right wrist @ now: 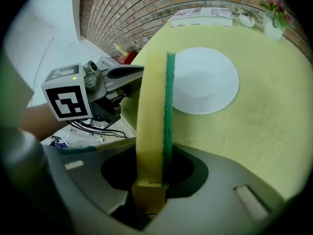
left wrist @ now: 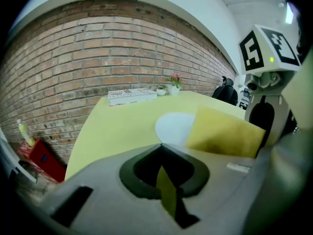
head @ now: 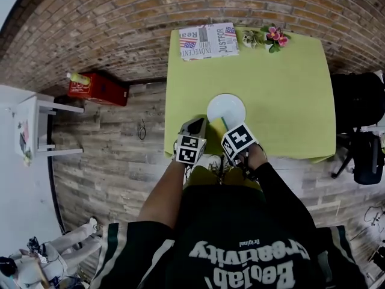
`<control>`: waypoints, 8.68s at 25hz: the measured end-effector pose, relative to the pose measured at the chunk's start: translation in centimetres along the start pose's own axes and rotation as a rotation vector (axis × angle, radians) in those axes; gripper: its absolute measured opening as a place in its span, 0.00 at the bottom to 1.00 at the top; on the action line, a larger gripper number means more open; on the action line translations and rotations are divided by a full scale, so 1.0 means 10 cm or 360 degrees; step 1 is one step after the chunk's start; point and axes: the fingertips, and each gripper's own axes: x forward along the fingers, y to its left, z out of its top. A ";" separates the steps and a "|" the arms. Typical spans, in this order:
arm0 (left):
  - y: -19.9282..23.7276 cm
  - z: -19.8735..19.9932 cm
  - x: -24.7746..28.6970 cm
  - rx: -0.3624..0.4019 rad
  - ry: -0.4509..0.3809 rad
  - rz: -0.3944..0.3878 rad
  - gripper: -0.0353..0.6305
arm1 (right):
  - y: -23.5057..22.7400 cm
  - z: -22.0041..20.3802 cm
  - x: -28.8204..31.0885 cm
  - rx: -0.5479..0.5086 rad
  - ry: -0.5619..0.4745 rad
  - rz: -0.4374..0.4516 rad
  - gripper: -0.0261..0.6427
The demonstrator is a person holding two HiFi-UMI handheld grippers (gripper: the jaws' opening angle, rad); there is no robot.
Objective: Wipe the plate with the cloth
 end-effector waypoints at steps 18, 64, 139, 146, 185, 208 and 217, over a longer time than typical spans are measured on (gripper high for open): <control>-0.01 0.07 -0.09 0.0013 -0.0151 -0.0004 0.06 | -0.19 -0.08 -0.04 0.0059 -0.0008 -0.0021 0.25; -0.02 0.07 -0.12 0.0053 -0.0204 0.0002 0.06 | -0.51 -0.24 -0.31 0.0176 -0.0078 -0.0056 0.25; 0.00 0.09 -0.14 0.0037 -0.0221 -0.0009 0.06 | -0.81 0.49 -0.42 0.0481 -0.0296 0.0025 0.25; 0.00 0.10 -0.14 0.0018 -0.0226 -0.0002 0.06 | -0.60 0.58 -0.40 0.0372 -0.0304 0.0092 0.25; -0.01 0.07 -0.13 0.0036 -0.0188 -0.0034 0.06 | -0.47 0.37 -0.20 0.0348 -0.0176 0.0178 0.25; -0.02 0.08 -0.11 0.0039 -0.0176 -0.0031 0.06 | -0.92 0.12 -0.45 0.0450 -0.0271 -0.0003 0.25; -0.02 0.08 -0.11 0.0035 -0.0189 -0.0014 0.06 | -0.40 0.23 -0.34 0.0320 -0.0255 0.0239 0.24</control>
